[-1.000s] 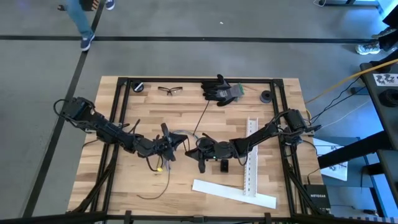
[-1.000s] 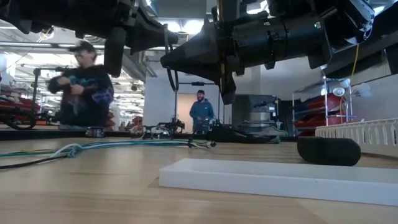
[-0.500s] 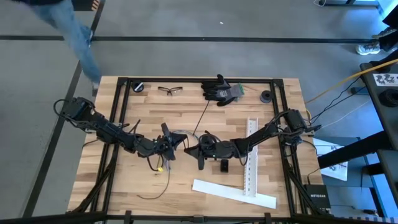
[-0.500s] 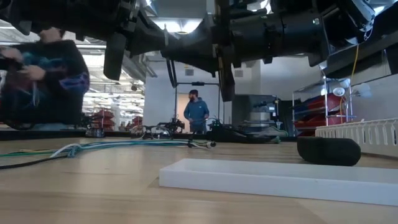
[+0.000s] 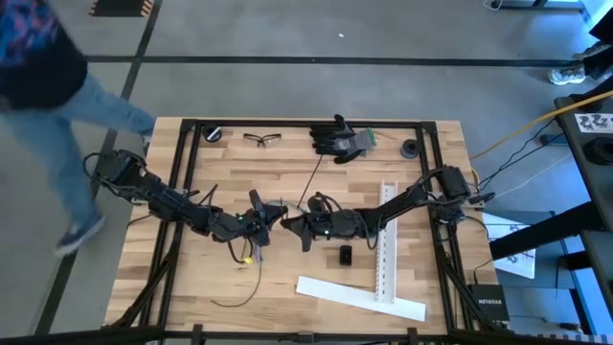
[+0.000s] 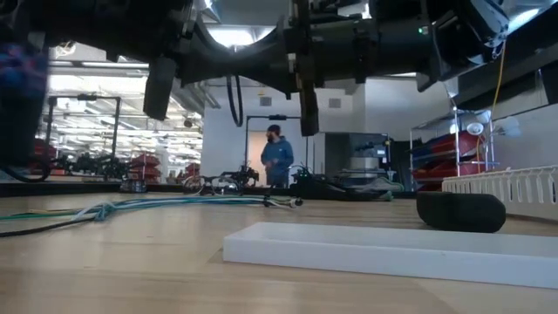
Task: Ziptie cables
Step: Wrap the cable wires with the black zip tie
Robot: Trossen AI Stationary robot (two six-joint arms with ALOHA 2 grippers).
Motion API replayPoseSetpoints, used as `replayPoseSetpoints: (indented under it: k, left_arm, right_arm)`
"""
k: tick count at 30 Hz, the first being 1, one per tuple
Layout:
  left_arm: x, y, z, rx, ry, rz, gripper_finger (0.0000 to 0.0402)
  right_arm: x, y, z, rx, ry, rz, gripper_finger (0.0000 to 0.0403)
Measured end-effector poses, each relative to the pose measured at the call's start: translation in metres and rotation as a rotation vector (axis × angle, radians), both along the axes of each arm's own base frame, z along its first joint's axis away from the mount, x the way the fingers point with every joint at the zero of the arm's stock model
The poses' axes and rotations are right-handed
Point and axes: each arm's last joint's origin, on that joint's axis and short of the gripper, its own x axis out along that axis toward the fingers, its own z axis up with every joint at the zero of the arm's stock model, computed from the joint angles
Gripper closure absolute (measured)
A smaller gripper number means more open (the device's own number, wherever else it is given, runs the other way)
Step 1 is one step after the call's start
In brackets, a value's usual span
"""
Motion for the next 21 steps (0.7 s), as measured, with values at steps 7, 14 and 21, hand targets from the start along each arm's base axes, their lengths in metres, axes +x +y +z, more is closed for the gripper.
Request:
replayPoseSetpoints:
  k: [7,14,21]
  left_arm:
    - [0.000,0.001,-0.001,-0.001,0.007,0.011,0.0402]
    - [0.002,0.001,-0.006,-0.002,0.019,-0.001,0.0402]
    - [0.003,0.003,-0.007,-0.033,0.007,0.006,0.0402]
  right_arm:
    - [0.005,-0.019,0.002,-0.030,-0.012,-0.002,0.0402]
    - [0.006,-0.026,-0.001,-0.028,0.015,0.153,0.0402]
    - [0.007,-0.030,-0.003,-0.108,0.035,0.218,0.0383]
